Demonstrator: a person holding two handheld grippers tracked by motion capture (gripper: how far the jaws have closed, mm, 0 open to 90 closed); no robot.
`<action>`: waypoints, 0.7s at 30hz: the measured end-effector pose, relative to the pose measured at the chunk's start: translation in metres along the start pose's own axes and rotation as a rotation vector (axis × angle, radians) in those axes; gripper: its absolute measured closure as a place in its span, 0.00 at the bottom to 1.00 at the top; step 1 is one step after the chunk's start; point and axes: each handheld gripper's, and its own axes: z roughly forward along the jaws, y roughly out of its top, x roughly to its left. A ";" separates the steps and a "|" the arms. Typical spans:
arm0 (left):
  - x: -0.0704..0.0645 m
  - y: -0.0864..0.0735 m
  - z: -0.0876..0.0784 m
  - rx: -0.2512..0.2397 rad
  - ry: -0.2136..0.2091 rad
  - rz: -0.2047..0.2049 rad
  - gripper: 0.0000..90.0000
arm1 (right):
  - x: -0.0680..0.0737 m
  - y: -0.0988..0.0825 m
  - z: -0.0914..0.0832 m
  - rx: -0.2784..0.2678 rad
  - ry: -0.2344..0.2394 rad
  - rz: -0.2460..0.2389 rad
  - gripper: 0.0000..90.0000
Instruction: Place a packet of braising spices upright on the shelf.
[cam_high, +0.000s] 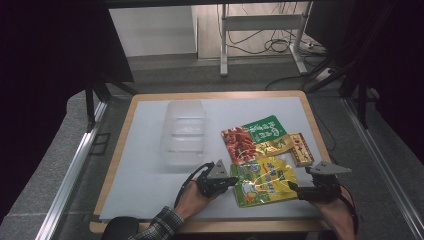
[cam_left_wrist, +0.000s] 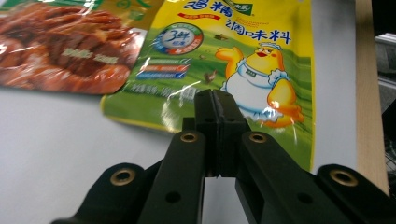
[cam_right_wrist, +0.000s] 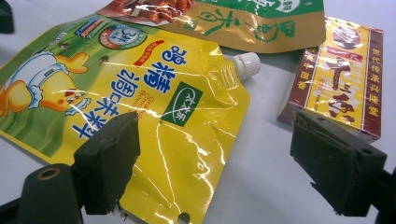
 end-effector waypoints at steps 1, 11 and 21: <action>0.000 0.001 0.003 0.000 0.002 0.003 1.00 | 0.000 0.000 0.000 0.000 -0.001 0.000 0.18; 0.004 0.007 0.022 -0.019 0.007 -0.024 1.00 | -0.002 -0.001 -0.001 0.002 -0.014 0.015 0.18; -0.001 0.002 0.025 0.004 0.055 0.034 1.00 | -0.002 -0.001 -0.002 -0.002 -0.015 0.026 0.18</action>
